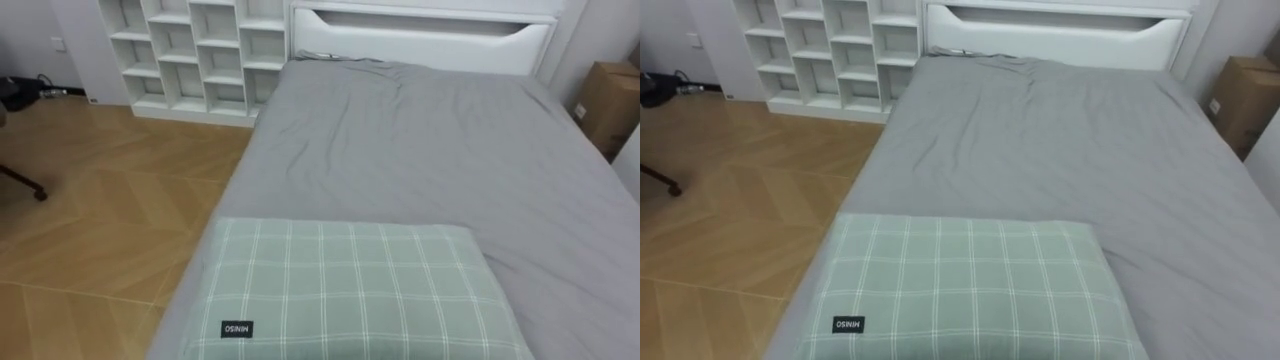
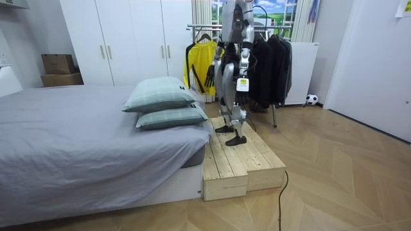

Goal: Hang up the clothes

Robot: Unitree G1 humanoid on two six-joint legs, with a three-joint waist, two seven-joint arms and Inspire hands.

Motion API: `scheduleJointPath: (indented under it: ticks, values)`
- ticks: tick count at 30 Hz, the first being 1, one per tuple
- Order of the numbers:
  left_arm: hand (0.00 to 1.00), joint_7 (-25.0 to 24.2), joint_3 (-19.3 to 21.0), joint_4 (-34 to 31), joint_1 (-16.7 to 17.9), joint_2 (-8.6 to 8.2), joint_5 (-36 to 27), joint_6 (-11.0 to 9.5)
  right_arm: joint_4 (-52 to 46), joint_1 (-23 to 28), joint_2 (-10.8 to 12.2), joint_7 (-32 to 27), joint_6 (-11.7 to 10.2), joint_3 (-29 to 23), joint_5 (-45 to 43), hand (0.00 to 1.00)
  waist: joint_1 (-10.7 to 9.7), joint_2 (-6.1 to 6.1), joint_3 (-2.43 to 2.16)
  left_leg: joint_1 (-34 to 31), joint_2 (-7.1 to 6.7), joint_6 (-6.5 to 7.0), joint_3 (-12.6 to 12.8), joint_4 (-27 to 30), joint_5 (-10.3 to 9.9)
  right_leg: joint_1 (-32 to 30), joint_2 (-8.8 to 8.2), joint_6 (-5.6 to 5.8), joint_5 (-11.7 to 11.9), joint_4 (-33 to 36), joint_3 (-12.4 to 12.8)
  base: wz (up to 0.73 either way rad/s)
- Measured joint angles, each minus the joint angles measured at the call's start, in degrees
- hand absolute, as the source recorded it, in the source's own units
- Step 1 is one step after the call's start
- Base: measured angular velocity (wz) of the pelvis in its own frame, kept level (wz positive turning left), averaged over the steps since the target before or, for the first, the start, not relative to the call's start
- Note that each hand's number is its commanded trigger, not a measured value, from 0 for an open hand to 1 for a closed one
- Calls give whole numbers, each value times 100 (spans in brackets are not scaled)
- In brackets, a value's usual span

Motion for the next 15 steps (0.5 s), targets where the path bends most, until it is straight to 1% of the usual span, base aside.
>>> scheduleJointPath:
  ticks: [4, 7, 8, 10, 15]
  values:
    - [0, -4, 0, 0, -21, -14, 0, 17, 0, 0, 4, 6, 3, 2, 0, 0, 0, -4, -2, 0, 0, 0, 0, 0, 0, 0, 0, 0, 0, 0, 0, 0]
    - [0, -9, 0, 0, -19, -14, 0, 76, 0, 2, 4, 7, 5, 1, 4, 0, -1, -9, -1, 0, 1, 0, 0, 2, 0, 0, 0, 0, 0, 0, -1, 0]
    - [0, -28, -20, 0, -47, -10, 0, 85, 3, -1, 3, 6, 6, 1, 4, 0, -3, -25, 8, 0, 1, 0, 0, 4, 0, 0, 0, 0, 0, 1, -1, 0]
    - [0, -100, -109, 0, -48, 5, 1, 106, 4, -4, 3, 2, 7, 4, 3, 0, -1, -27, 9, -1, 1, 0, 1, 8, 0, 0, 0, 0, 0, 2, 1, 0]
    - [0, -253, -129, 2, -60, 2, -7, 119, 49, -53, 4, -5, 18, 5, 3, 0, -1, -39, 16, 0, 1, 0, 2, 9, 0, 0, 1, 0, 0, 2, 12, 0]
